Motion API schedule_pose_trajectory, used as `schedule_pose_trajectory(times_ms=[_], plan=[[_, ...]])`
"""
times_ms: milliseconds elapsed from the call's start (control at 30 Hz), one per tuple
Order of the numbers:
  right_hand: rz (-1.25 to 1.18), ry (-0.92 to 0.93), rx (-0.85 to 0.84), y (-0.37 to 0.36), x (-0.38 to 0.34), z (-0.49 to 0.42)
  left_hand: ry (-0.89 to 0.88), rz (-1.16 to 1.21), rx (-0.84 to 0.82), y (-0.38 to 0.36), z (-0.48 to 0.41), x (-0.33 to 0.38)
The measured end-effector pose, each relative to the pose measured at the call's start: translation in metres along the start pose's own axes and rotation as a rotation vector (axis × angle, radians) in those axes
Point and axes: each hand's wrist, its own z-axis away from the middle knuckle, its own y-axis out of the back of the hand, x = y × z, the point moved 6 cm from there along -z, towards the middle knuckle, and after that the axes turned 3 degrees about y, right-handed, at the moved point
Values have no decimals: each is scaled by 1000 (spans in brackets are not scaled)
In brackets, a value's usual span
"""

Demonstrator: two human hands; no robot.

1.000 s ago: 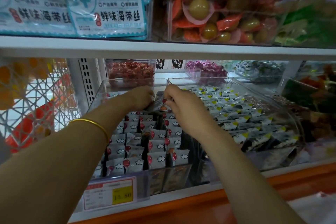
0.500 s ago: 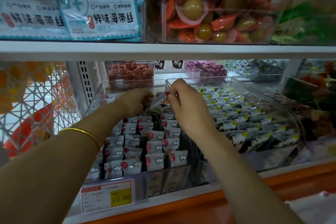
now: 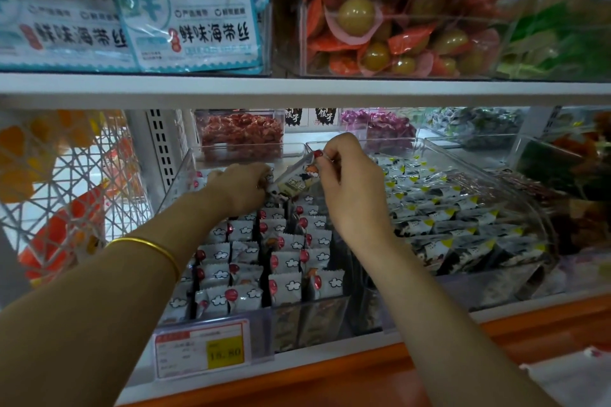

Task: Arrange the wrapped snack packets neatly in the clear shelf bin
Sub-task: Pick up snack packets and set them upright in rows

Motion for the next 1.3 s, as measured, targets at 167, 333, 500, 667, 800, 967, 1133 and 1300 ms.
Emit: schedule_pose_trajectory(times_ms=[167, 333, 500, 667, 800, 967, 1133, 1300], plan=[[-21, -10, 76, 3, 2, 0, 21, -53, -19, 2, 2, -2], [-32, -25, 126, 4, 4, 0, 20, -5, -95, -6, 4, -7], [-46, -18, 140, 6, 3, 0, 31, -107, -126, -17, -1, -15], [-43, -36, 146, 8, 5, 0, 117, -150, -212, -21, -14, -28], [-51, -52, 146, 7, 7, 0, 140, -83, -258, -21, -12, -27], [-67, -60, 153, 8, 8, 0, 62, -82, -108, -11, -4, -20], [-90, -41, 199, 11, 6, 1, 13, 5, -29, -2, 6, -7], [-95, -54, 228, 16, 5, 1, 22, -23, 0, 3, 12, -3]])
